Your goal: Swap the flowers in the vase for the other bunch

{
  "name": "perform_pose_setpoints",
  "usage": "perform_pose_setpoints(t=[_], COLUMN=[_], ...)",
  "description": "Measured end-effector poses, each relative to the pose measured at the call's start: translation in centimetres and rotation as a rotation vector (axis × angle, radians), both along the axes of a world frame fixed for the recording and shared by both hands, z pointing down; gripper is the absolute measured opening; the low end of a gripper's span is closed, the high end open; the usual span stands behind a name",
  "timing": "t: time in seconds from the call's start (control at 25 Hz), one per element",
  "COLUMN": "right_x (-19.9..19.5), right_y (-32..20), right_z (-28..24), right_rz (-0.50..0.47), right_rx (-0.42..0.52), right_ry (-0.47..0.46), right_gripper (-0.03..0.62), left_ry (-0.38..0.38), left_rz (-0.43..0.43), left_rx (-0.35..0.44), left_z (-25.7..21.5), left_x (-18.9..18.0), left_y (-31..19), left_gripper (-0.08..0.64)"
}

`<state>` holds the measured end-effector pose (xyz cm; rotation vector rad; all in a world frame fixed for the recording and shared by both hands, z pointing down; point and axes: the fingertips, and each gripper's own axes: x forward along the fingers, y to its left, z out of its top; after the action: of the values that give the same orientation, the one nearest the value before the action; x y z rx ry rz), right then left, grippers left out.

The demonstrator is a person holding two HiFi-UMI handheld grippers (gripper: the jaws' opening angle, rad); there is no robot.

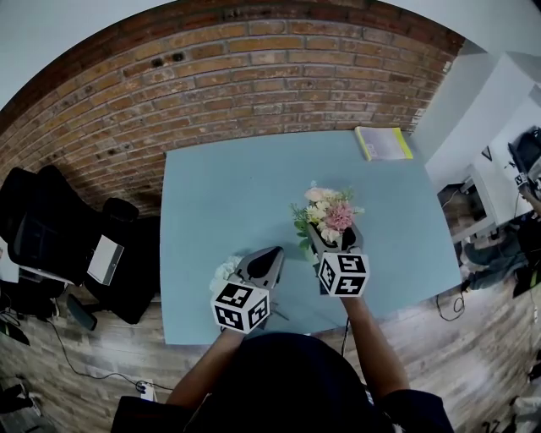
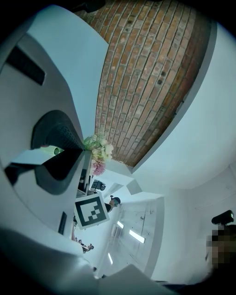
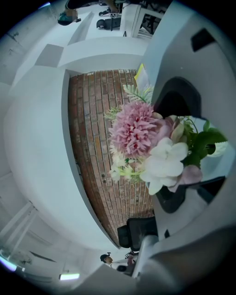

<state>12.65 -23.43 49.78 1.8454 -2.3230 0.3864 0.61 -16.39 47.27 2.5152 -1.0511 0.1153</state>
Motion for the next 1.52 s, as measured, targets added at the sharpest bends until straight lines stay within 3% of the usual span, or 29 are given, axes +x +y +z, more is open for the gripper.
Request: perform_pose_setpoints(t=[0.92, 1.28, 1.36, 1.44, 1.52], right_x=[-1.9, -3.7, -3.9, -4.0, -4.4], right_y=[4.9, 6.8, 7.2, 7.6, 7.8], right_z=[-2.0, -2.9, -3.2, -3.4, -3.7], right_rz=[0.067, 0.079, 0.095, 0.119, 0.127], right_rx=[0.018, 0.040, 0.047, 0.054, 0.056], right_ry=[0.022, 0.058, 0.067, 0.079, 0.089], right_gripper=[0.353, 0.347, 0.275, 0.124, 0.087], left_ry=[0.017, 0.049, 0.059, 0.061, 0.059], left_rz=[0.064, 0.048, 0.030, 0.015, 0.007], left_rx=[0.002, 0.020, 0.028, 0.038, 0.048], left_z=[-0.2, -1.2, -1.6, -1.9, -2.2], left_x=[-2.7, -5.3, -6.3, -7.2, -8.0], left_y=[4.1, 5.2, 5.1, 5.0, 5.0], left_gripper=[0.005, 0.005, 0.005, 0.005, 0.005])
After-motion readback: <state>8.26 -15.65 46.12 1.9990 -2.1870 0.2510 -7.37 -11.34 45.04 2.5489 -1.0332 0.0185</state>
